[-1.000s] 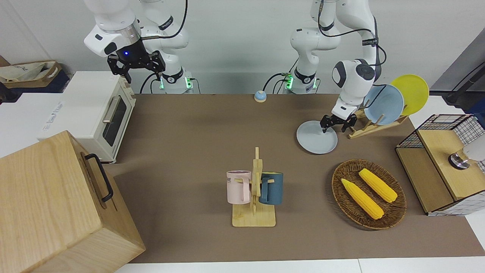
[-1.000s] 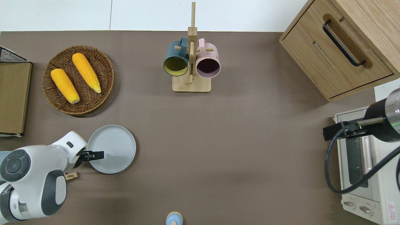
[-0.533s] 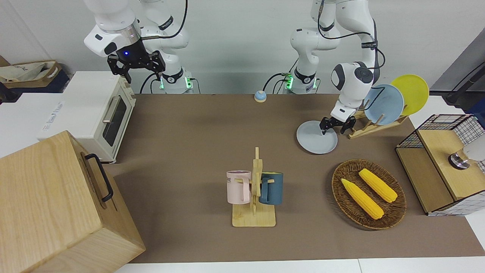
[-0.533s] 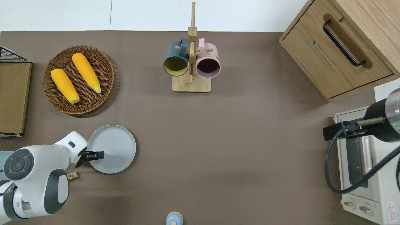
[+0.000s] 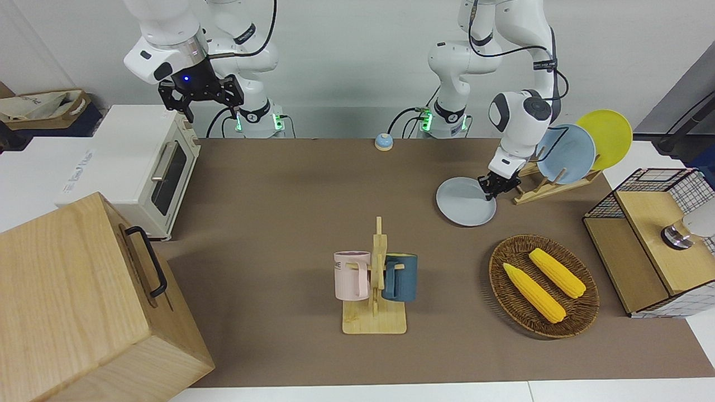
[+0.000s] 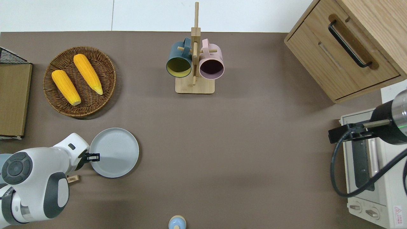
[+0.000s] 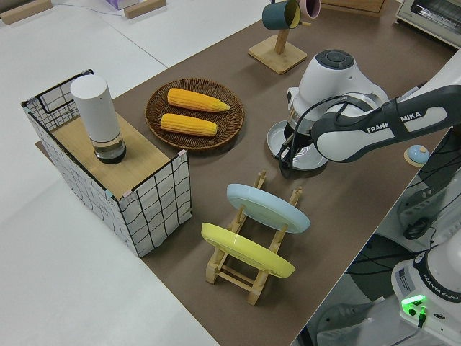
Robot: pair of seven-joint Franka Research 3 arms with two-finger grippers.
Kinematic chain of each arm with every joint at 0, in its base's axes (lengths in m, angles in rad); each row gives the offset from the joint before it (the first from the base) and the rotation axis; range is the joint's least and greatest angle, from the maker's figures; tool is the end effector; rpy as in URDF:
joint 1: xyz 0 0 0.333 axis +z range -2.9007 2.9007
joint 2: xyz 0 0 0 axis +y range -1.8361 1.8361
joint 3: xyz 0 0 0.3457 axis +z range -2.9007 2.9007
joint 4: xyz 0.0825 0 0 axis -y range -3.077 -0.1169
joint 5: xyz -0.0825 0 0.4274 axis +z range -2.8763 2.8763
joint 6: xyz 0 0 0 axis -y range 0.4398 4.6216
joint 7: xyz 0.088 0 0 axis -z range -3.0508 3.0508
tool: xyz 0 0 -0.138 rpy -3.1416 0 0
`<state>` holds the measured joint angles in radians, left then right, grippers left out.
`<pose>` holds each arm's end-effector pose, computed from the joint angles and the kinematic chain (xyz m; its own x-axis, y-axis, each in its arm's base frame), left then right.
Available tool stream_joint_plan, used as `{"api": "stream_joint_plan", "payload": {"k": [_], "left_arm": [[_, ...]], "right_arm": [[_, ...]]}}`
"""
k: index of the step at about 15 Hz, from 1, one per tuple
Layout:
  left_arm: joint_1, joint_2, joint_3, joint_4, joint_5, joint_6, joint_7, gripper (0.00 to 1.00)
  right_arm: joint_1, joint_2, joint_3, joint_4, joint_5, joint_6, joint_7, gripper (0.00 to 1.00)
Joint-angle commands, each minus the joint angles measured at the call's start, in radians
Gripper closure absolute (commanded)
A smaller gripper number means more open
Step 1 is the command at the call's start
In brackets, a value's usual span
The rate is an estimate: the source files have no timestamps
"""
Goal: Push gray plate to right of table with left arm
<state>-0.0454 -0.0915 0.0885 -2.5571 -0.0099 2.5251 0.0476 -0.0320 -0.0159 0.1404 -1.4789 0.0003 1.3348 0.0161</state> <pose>0.4780 0.0199 0.2703 0.9982 0.0036 0.0596 0.0029 -0.9999 0.0114 0.5593 0.0616 0.6598 0.9876 0.0910 -0.1280 0.0923 -0.9957 0.0040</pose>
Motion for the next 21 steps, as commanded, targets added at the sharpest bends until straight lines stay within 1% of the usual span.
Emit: {"api": "stream_joint_plan", "payload": {"k": [1, 7, 9, 10, 13, 18, 21], "left_arm": [[0.007, 0.009, 0.001, -0.020, 0.002, 0.023, 0.011, 1.00], [-0.010, 0.013, -0.001, -0.017, 0.001, 0.023, -0.023, 1.00], [-0.014, 0.021, -0.018, -0.017, 0.001, 0.023, -0.063, 1.00], [-0.014, 0.024, -0.033, -0.017, 0.001, 0.023, -0.075, 1.00], [-0.014, 0.026, -0.058, -0.015, -0.007, 0.023, -0.095, 1.00], [-0.014, 0.036, -0.148, -0.011, -0.012, 0.023, -0.195, 1.00], [-0.014, 0.041, -0.217, -0.009, -0.012, 0.023, -0.277, 1.00]], "right_arm": [[-0.020, -0.002, 0.016, 0.009, 0.004, -0.016, 0.012, 0.017], [-0.020, -0.002, 0.016, 0.009, 0.004, -0.016, 0.013, 0.017], [-0.020, -0.002, 0.016, 0.009, 0.004, -0.016, 0.013, 0.017], [-0.019, -0.002, 0.016, 0.009, 0.004, -0.016, 0.012, 0.017], [-0.019, -0.002, 0.016, 0.009, 0.004, -0.016, 0.012, 0.017], [-0.019, -0.002, 0.016, 0.009, 0.004, -0.016, 0.012, 0.017], [-0.020, -0.002, 0.016, 0.009, 0.004, -0.016, 0.012, 0.017]]}}
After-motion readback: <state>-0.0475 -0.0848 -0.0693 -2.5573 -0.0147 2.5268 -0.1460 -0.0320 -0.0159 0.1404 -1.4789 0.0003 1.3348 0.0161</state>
